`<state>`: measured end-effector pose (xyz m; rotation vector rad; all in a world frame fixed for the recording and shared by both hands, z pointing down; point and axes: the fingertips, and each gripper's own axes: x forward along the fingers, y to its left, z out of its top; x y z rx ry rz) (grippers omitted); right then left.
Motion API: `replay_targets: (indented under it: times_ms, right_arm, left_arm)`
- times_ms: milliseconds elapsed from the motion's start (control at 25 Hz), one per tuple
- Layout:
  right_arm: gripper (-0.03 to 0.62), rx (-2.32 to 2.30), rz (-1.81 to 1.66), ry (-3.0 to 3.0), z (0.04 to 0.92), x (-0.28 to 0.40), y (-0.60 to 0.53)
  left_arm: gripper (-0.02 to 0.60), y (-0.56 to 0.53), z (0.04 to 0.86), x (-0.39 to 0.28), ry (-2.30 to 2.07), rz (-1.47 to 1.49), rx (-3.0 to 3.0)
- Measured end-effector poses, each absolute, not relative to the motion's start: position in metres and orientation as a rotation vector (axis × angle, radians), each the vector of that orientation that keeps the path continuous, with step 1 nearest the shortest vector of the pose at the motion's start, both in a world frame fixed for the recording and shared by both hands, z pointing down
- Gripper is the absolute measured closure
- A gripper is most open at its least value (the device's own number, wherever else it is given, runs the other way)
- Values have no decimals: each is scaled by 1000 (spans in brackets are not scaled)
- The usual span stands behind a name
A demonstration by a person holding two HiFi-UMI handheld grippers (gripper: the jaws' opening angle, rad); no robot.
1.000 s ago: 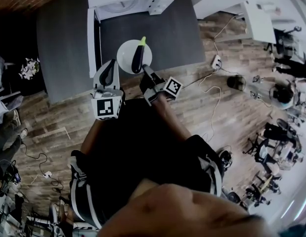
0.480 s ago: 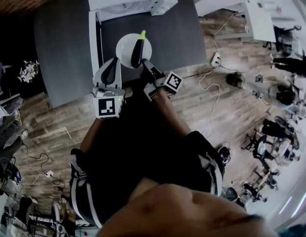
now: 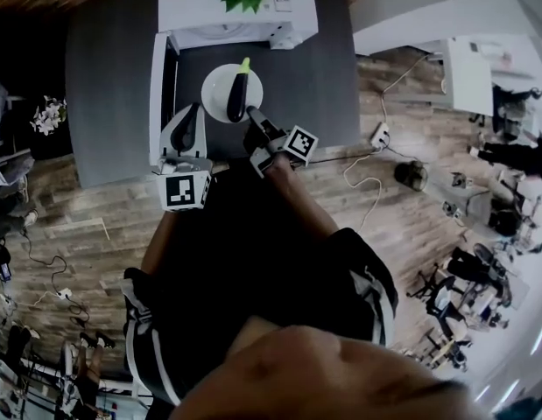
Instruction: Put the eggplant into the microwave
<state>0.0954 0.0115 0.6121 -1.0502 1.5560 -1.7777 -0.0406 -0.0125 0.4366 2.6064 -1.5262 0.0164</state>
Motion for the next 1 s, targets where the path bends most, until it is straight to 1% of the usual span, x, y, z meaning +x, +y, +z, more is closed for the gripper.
replay_targets:
  times_ms: [280, 1000]
  right_arm:
    - [554, -1018, -1788, 1611, 629, 114, -22]
    - [554, -1050, -1797, 1608, 678, 114, -69]
  left_arm:
    - [546, -36, 439, -31, -1621, 39, 2548]
    - [546, -72, 431, -32, -1634, 19, 2576]
